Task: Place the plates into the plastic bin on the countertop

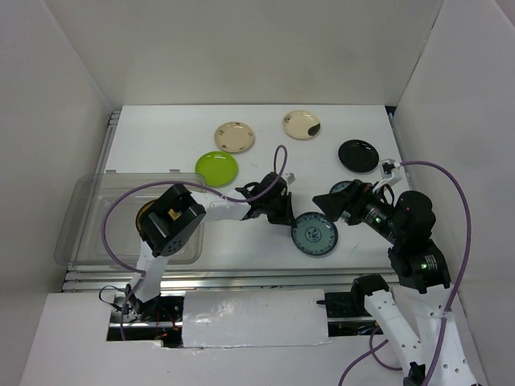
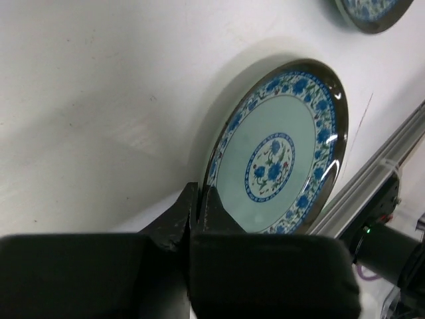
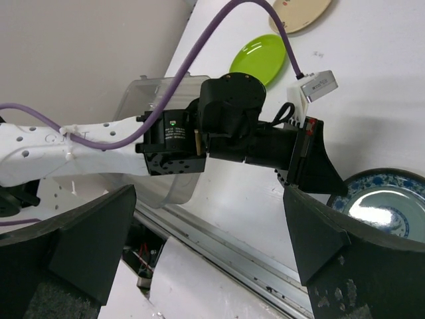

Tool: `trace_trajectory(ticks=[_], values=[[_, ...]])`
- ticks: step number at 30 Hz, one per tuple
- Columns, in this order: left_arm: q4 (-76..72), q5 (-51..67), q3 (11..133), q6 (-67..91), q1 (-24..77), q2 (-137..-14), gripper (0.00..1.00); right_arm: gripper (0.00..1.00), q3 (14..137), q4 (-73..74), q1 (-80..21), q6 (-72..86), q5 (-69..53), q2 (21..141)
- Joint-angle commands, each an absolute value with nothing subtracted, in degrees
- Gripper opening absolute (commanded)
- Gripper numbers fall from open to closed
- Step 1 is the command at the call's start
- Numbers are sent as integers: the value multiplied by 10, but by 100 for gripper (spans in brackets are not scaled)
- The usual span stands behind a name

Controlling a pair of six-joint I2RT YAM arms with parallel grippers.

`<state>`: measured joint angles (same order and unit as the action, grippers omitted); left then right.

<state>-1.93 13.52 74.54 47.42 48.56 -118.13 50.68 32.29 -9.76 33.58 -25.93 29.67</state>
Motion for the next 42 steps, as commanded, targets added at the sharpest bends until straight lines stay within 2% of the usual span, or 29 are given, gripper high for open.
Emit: trace_trajectory(ticks=[1, 3, 4, 7, 9, 11, 12, 17, 22, 26, 31, 36, 37, 38, 39, 41, 42], values=[[-14, 107, 737, 475, 490, -1158, 0, 100, 512, 316, -98, 335, -265, 291], [21, 73, 716, 482, 488, -1100, 0, 100, 515, 317, -96, 334, -264, 292], [43, 16, 703, 492, 487, -1067, 0, 100, 515, 319, -97, 333, -259, 293], [108, -88, 630, 527, 451, -849, 0, 100, 508, 317, -97, 335, -244, 295], [134, -117, 572, 548, 411, -759, 0, 100, 498, 309, -97, 338, -243, 298], [177, -161, 542, 583, 325, -644, 0, 100, 482, 291, -97, 347, -250, 303], [238, -178, 522, 598, 292, -616, 0, 100, 475, 283, -97, 352, -252, 306], [322, -178, 483, 586, 82, -472, 0, 100, 448, 239, -98, 366, -264, 333], [396, -225, 453, 582, -49, -435, 0, 100, 446, 221, -99, 370, -278, 349], [350, -151, 408, 541, -147, -440, 0, 100, 451, 226, -99, 365, -276, 350], [323, -96, 380, 524, -187, -469, 0, 100, 450, 231, -99, 361, -272, 343], [295, -68, 353, 510, -181, -467, 1, 100, 452, 230, -100, 361, -274, 347], [297, -65, 352, 512, -177, -463, 9, 100, 452, 229, -101, 363, -275, 348], [297, -62, 349, 511, -169, -458, 21, 100, 452, 228, -100, 365, -275, 348], [298, -60, 348, 506, -164, -455, 60, 100, 453, 228, -100, 365, -276, 348], [316, -68, 359, 505, -149, -449, 99, 100, 457, 229, -99, 363, -273, 349], [327, -72, 365, 501, -140, -447, 99, 100, 460, 233, -101, 361, -271, 349]])
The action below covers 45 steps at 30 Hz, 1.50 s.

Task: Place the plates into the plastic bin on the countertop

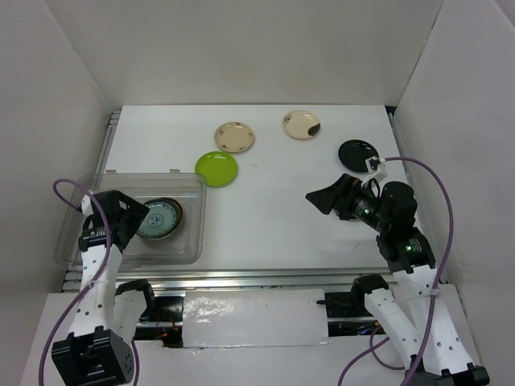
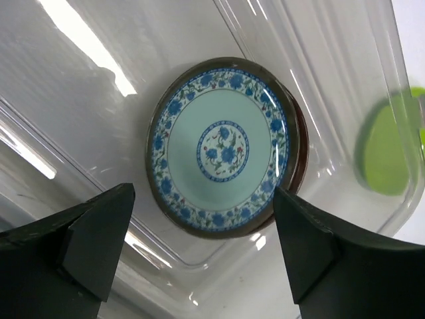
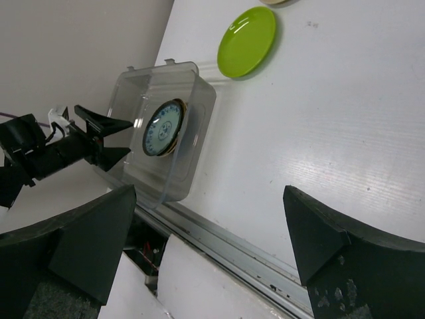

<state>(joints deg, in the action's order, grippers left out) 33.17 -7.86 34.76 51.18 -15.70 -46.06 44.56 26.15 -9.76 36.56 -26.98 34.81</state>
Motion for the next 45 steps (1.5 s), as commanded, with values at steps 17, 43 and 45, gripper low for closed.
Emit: trace_trajectory(ticks=[17, 43, 45], values=[[6, 40, 594, 442, 395, -806, 99, 100, 513, 329, -96, 424, -55, 272], [-95, 28, 1071, 680, 526, -1479, 67, 100, 531, 424, -91, 449, -76, 148], [-88, 13, 1056, 693, 528, -1472, 47, 100, 540, 429, -91, 446, -78, 146]])
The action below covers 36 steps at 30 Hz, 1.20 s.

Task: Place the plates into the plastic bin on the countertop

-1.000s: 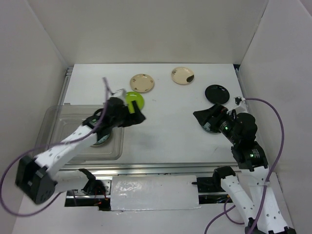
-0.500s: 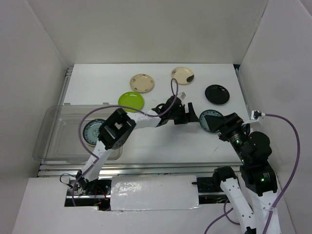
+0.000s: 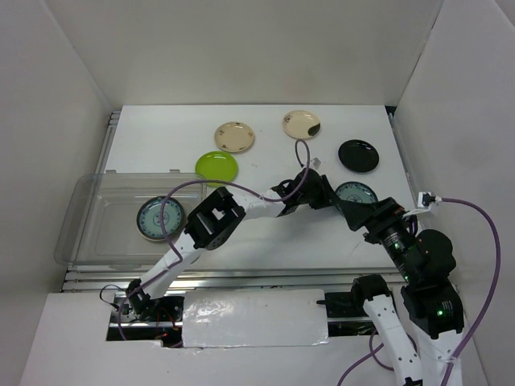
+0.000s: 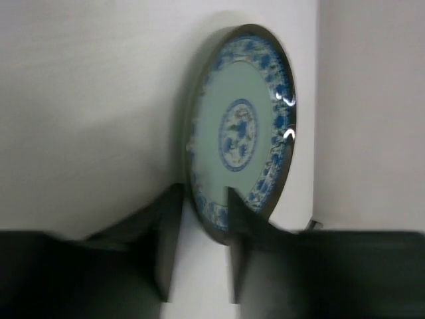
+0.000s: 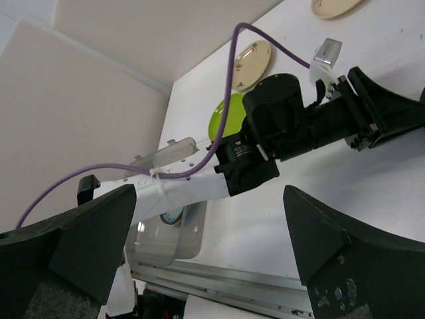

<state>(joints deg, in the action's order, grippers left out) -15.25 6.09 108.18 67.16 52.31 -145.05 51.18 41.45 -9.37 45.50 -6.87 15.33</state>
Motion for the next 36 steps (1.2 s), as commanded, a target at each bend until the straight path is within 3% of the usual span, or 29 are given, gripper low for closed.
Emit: trace_trajectory(ticks=[1, 2, 3, 5, 13, 21, 27, 31, 36], values=[[-89, 3, 1052, 693, 528, -1470, 37, 100, 543, 430, -92, 443, -79, 145], [-87, 4, 1049, 693, 528, -1461, 12, 100, 545, 432, -92, 440, -83, 144], [-82, 3, 1044, 693, 528, -1454, 4, 100, 552, 432, -91, 439, -83, 146], [-89, -26, 1032, 689, 531, -1435, 1, 100, 556, 432, -91, 435, -87, 145], [-111, -37, 990, 639, 531, -1340, 0, 100, 547, 432, -92, 431, -82, 143], [37, -94, 781, 612, 472, -1008, 0, 100, 529, 407, -92, 429, -89, 153], [253, -186, 584, 678, 331, -700, 0, 100, 508, 374, -93, 414, -125, 197], [338, -182, 476, 677, 169, -469, 0, 100, 487, 345, -93, 410, -162, 234], [447, -166, 459, 623, 25, -379, 0, 100, 454, 267, -94, 407, -189, 294]])
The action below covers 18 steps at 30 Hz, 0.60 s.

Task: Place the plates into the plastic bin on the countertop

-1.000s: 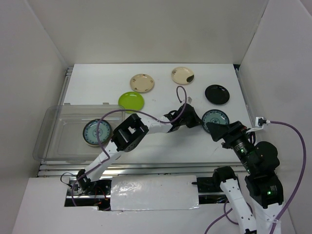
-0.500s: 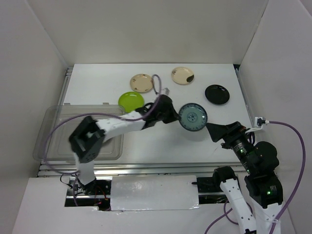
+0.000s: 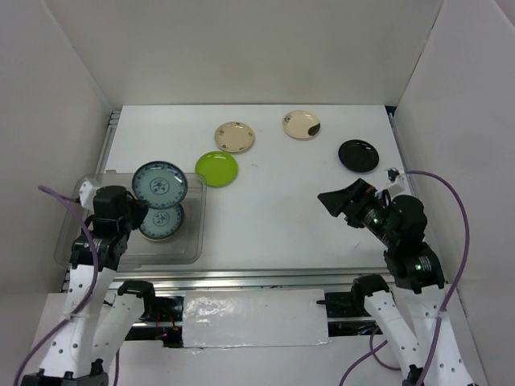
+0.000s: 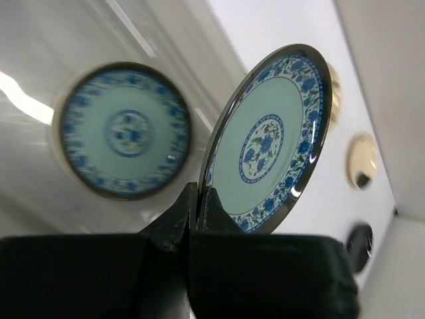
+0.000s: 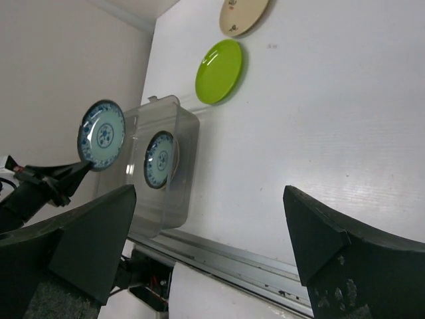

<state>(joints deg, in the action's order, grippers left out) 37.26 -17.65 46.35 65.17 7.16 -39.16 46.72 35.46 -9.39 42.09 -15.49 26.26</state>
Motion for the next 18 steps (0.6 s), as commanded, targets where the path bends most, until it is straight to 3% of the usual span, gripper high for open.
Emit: trace_trajectory(ticks=[1, 6, 12, 14, 17, 18], values=[[452, -154, 445, 615, -18, -376, 0, 100, 442, 252, -93, 408, -201, 307], [410, -99, 351, 573, -128, -389, 0, 100, 415, 159, -95, 434, -273, 389], [353, -37, 312, 541, -178, -391, 0, 100, 405, 117, -113, 439, -287, 414], [344, -28, 309, 535, -179, -399, 8, 100, 401, 101, -127, 442, -287, 419], [344, -11, 306, 533, -180, -399, 53, 100, 389, 52, -155, 449, -278, 463], [351, -11, 308, 534, -176, -390, 87, 100, 382, 36, -164, 453, -273, 483]])
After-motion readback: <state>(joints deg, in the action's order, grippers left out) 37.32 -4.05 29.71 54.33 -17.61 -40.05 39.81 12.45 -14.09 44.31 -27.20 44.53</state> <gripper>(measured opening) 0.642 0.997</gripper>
